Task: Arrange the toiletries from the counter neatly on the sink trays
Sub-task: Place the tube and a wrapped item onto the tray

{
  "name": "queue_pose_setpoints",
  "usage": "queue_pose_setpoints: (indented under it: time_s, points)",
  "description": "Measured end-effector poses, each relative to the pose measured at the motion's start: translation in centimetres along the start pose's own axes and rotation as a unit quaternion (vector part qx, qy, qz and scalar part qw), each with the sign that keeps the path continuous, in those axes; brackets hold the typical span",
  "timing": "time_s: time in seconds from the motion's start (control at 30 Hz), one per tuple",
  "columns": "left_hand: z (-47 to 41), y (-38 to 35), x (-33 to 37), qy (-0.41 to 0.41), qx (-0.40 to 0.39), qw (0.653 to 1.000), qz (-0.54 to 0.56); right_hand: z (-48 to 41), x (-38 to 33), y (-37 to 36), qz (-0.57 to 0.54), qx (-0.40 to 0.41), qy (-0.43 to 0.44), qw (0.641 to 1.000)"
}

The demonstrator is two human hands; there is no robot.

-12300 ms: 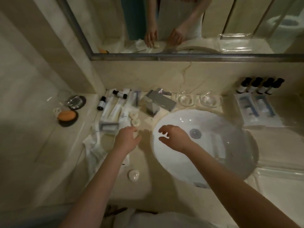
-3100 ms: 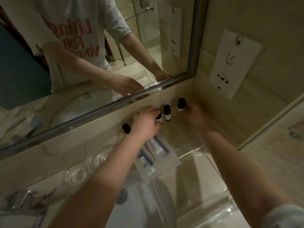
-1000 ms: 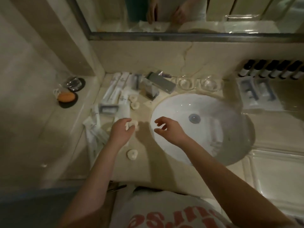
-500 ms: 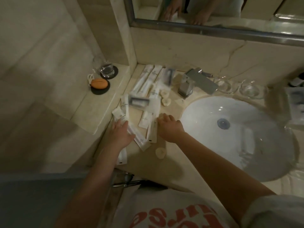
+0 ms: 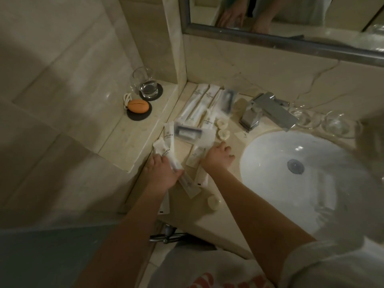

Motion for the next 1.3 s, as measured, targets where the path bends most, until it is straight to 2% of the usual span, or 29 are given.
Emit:
queue_pose_setpoints:
  time_s: [0.1, 0.23, 0.33, 0.4, 0.5, 0.57, 0.67, 0.83, 1.03, 1.13, 1.2, 1.3]
  points:
    - [-0.1, -0.1, 0.3, 0.004, 0.006, 1.0, -0.004, -0.4, 0.5, 1.0, -0.044, 0.03, -0.013, 0.998]
    - [-0.3, 0.1, 0.3, 0.034, 0.029, 0.999, 0.005, -0.4, 1.8, 2.0, -0.156, 0.068, -0.041, 0.985]
    - [-0.5, -0.6, -0.5, 0.1, -0.002, 0.993, 0.055, 0.0, 2.6, 2.1, -0.337, 0.103, -0.048, 0.935]
    - [-0.5, -1.3, -0.7, 0.136, -0.03, 0.985, 0.102, 0.7, 3.2, 2.4, -0.405, 0.132, -0.05, 0.903]
    - [-0.4, -1.4, -0.3, 0.148, -0.048, 0.982, 0.106, 2.4, 4.0, 2.5, -0.488, 0.164, -0.045, 0.856]
    - [-0.3, -1.5, 0.2, 0.154, -0.072, 0.978, 0.123, 3.5, 4.5, 2.5, -0.515, 0.155, -0.03, 0.843]
    - [-0.1, -1.6, 0.7, 0.172, -0.097, 0.966, 0.167, 4.6, 5.2, 2.6, -0.518, 0.131, -0.004, 0.845]
    - [0.4, -1.4, 0.7, 0.185, -0.09, 0.942, 0.265, 5.7, 5.9, 3.0, -0.541, 0.082, 0.029, 0.836]
    - [2.3, 1.3, 2.3, 0.123, -0.027, 0.928, 0.352, 7.1, 7.2, 4.8, -0.5, 0.059, 0.079, 0.86]
    - [4.3, 3.9, 4.9, 0.057, 0.004, 0.92, 0.389, 8.1, 8.9, 6.1, -0.494, 0.061, 0.11, 0.86]
    - [6.1, 5.3, 7.5, -0.006, 0.001, 0.912, 0.41, 9.1, 10.5, 7.1, -0.493, 0.057, 0.127, 0.859]
    - [9.0, 6.4, 12.3, -0.087, -0.046, 0.894, 0.437, 10.8, 14.1, 8.4, -0.468, 0.054, 0.135, 0.872]
Point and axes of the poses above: each hand's wrist, its own z-axis away from the middle knuckle, its own y-axis out of the back of the hand, x = y × z, the point moved 7 cm from there along -z, towards the middle knuckle, and after that the axes turned 13 degrees about y, right-handed, at the moved point
